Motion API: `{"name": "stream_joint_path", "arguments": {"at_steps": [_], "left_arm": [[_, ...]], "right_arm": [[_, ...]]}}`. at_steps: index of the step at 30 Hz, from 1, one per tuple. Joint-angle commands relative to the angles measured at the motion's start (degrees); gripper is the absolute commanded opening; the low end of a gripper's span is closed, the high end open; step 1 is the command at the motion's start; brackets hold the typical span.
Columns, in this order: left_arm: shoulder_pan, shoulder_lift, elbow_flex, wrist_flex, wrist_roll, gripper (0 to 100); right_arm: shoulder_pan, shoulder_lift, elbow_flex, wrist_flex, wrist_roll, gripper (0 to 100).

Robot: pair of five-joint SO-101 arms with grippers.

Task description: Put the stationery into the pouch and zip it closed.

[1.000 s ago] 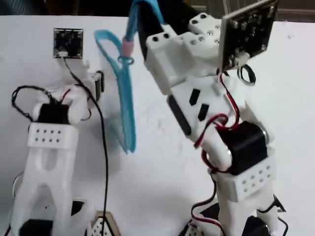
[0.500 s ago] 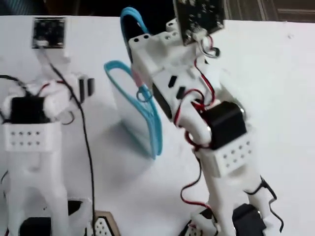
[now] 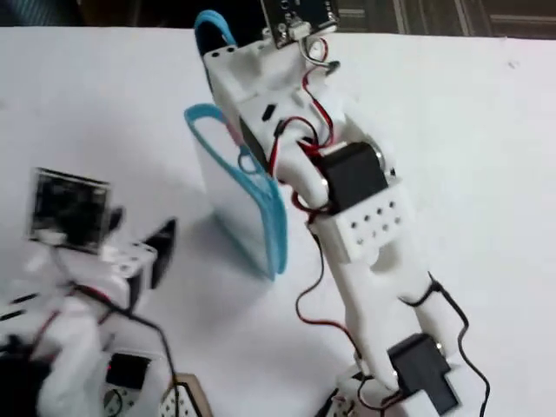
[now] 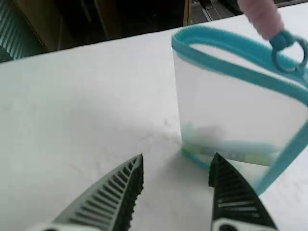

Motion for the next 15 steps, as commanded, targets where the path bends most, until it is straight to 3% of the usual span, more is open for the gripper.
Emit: {"name": "stream_joint_path", "arguments": {"at_steps": [1, 7, 11, 15], "left_arm": [[4.88, -10.15, 11.87, -6.51, 6.24, 26], [9.54, -13.32, 17.85, -12.22, 7.21, 27], [9.71, -9.1, 22.59, -21.01, 7.82, 27], [10.24, -4.09, 21.71, -29.01, 14.86, 27]], "right_arm": [[0.66, 1.45, -2.29, -3.03, -1.93, 1.5], [-0.4, 4.44, -2.64, -7.08, -5.63, 1.5], [-0.92, 5.05, -2.64, -7.34, -5.63, 1.5], [-0.66, 5.14, -2.64, -7.25, -5.63, 1.5]]}}
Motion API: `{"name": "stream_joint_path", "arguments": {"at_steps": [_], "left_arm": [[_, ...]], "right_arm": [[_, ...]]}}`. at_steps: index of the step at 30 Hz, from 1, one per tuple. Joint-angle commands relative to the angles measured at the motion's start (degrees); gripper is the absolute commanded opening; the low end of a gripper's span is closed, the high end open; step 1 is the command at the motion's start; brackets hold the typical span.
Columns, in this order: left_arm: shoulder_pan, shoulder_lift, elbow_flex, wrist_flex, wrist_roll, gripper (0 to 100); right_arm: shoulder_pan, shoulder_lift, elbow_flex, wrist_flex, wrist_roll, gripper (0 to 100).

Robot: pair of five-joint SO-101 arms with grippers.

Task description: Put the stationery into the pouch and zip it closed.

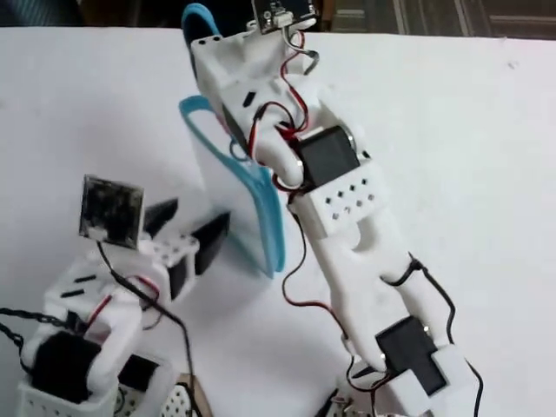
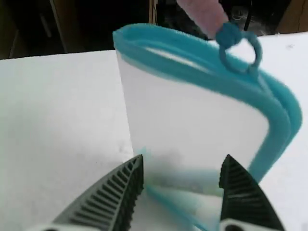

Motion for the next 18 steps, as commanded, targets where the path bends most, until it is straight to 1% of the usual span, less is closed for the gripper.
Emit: {"name": "stream_joint_path", "arguments": {"at_steps": [1, 3, 7, 9, 13, 18], "left_arm": [[2.15, 4.7, -1.67, -6.24, 4.57, 27], [5.23, 7.16, -4.13, -6.42, 5.71, 27], [14.29, 9.98, -8.88, -4.92, 7.91, 27], [17.01, 10.33, -10.55, -4.57, 8.09, 27], [17.63, 10.42, -12.22, -4.22, 10.2, 27], [16.66, 10.68, -14.68, -4.48, 10.55, 25]], "right_arm": [[-0.22, -0.22, -2.73, -1.36, -0.62, 1.5], [-0.13, -0.22, -2.73, -1.36, -0.62, 1.5], [-0.13, -0.22, -2.37, -1.27, 1.14, 1.5], [-0.13, -0.22, -2.46, -1.27, 1.58, 1.5], [-0.13, -0.31, -2.73, -1.19, 1.67, 1.5], [-0.13, -0.31, -2.73, -1.19, 1.58, 1.5]]}}
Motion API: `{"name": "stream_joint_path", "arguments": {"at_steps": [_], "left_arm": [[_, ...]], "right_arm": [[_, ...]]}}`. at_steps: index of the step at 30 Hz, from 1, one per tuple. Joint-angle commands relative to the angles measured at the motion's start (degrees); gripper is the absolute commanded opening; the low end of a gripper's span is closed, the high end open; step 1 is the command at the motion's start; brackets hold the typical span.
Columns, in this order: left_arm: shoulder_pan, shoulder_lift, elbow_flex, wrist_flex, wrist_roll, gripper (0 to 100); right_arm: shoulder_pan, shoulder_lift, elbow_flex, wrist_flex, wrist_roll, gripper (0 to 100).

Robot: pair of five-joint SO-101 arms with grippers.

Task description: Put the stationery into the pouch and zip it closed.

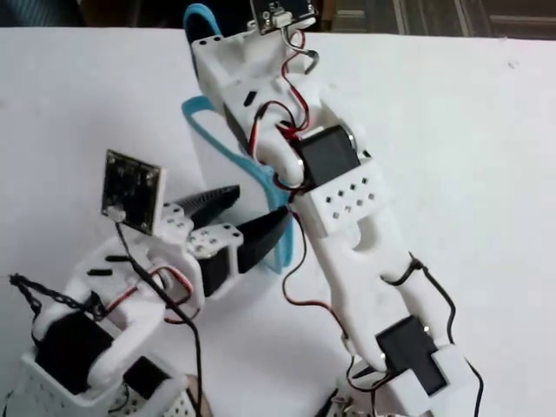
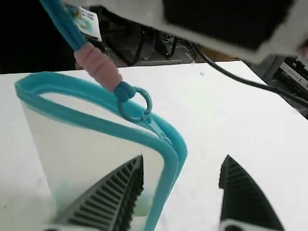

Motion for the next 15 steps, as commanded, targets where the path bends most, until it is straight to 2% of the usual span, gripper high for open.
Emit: {"name": "stream_joint_path", "arguments": {"at_steps": [1, 8, 11, 15], "left_arm": [[-1.8, 0.66, -2.64, -0.35, 0.97, 25], [-8.57, 0.66, 5.8, -4.57, 1.23, 24], [-9.19, 0.66, 10.55, -7.74, 1.23, 24], [-8.75, 0.22, 8.35, -5.8, 1.23, 24]], "right_arm": [[-0.22, -0.31, -2.73, -1.19, 0.35, 1.5], [-0.4, -0.75, -2.81, -1.19, 0.35, 1.5], [-0.57, -0.75, -2.81, -1.19, 0.18, 1.5], [-0.57, -0.75, -2.81, -1.19, 0.18, 1.5]]}}
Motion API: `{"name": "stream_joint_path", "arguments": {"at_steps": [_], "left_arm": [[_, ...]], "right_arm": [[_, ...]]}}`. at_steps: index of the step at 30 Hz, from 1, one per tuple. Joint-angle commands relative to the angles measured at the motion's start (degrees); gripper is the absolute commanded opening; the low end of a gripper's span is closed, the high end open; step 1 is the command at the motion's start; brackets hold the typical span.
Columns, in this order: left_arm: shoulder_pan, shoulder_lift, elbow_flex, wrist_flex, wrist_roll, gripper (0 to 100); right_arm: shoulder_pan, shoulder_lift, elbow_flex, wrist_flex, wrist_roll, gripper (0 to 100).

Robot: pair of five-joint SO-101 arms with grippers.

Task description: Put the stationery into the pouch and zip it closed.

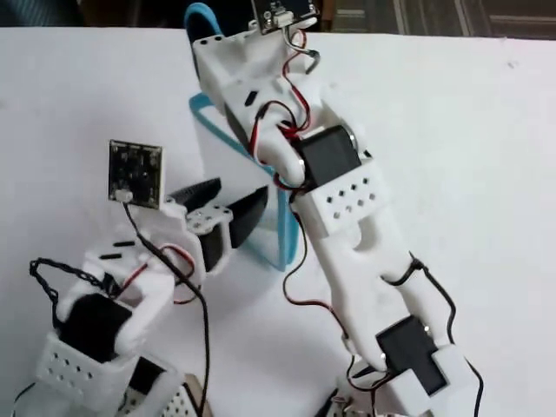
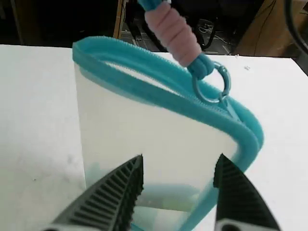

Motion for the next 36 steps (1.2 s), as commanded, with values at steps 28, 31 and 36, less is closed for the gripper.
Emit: {"name": "stream_joint_path", "arguments": {"at_steps": [28, 31, 36], "left_arm": [[-5.32, -0.04, -4.75, -1.67, 11.78, 22], [-5.76, -0.04, -4.75, -0.88, 11.34, 22], [-6.02, -0.04, -4.66, 1.05, 5.8, 22]], "right_arm": [[-1.71, -0.75, -12.4, 6.99, -2.55, 1.5], [-1.71, -0.75, -15.3, 8.57, -3.08, 1.5], [-1.71, -0.75, -17.93, 8.57, -2.81, 1.5]]}}
